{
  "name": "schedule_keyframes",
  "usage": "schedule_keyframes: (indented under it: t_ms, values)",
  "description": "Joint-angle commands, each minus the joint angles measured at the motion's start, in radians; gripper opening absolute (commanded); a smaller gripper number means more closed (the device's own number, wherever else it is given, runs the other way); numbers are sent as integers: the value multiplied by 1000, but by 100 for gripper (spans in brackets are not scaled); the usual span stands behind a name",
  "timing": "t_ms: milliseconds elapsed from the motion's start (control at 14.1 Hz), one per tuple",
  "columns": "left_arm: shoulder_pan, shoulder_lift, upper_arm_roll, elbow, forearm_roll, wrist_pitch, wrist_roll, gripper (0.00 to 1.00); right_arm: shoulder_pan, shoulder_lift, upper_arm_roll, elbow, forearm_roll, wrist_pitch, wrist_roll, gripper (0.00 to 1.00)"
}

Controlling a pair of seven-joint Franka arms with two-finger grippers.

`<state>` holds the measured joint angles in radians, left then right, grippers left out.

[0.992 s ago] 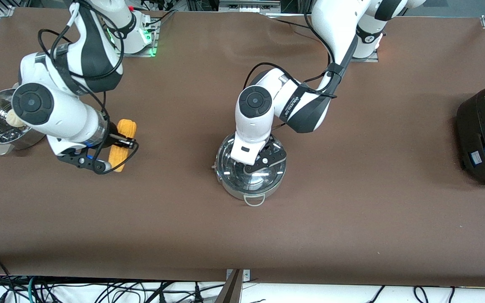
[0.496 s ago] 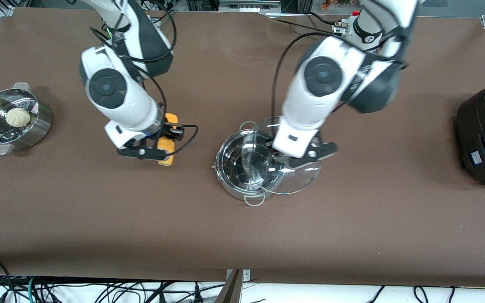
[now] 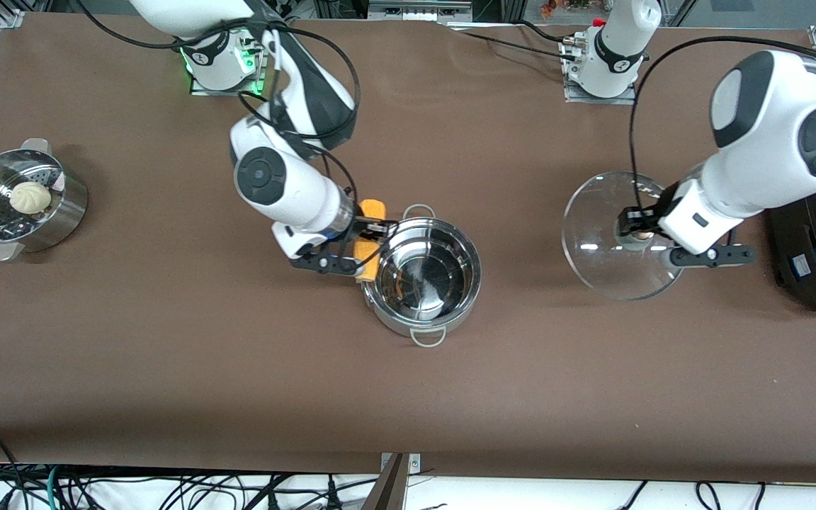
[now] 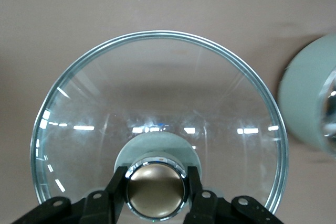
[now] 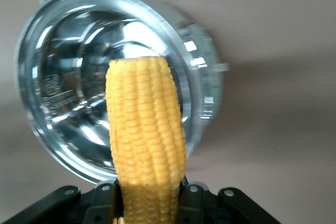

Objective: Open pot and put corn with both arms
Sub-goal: 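Lower the corn into the pot with the right gripper and release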

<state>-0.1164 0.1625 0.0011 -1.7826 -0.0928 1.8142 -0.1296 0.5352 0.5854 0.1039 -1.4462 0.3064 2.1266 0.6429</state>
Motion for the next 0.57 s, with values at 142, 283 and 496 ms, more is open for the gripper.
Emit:
schedule_keyframes:
  t_ms: [142, 283, 496]
  values:
    - [55, -63, -3, -372, -15, 365, 163, 0, 63, 137, 14, 68, 26, 263, 3, 12]
    - [63, -41, -3, -495, -15, 540, 182, 0, 63, 220, 22, 140, 23, 292, 1, 13]
    - [63, 31, -1, -528, -15, 637, 202, 0, 63, 275, 22, 178, 22, 294, 6, 40]
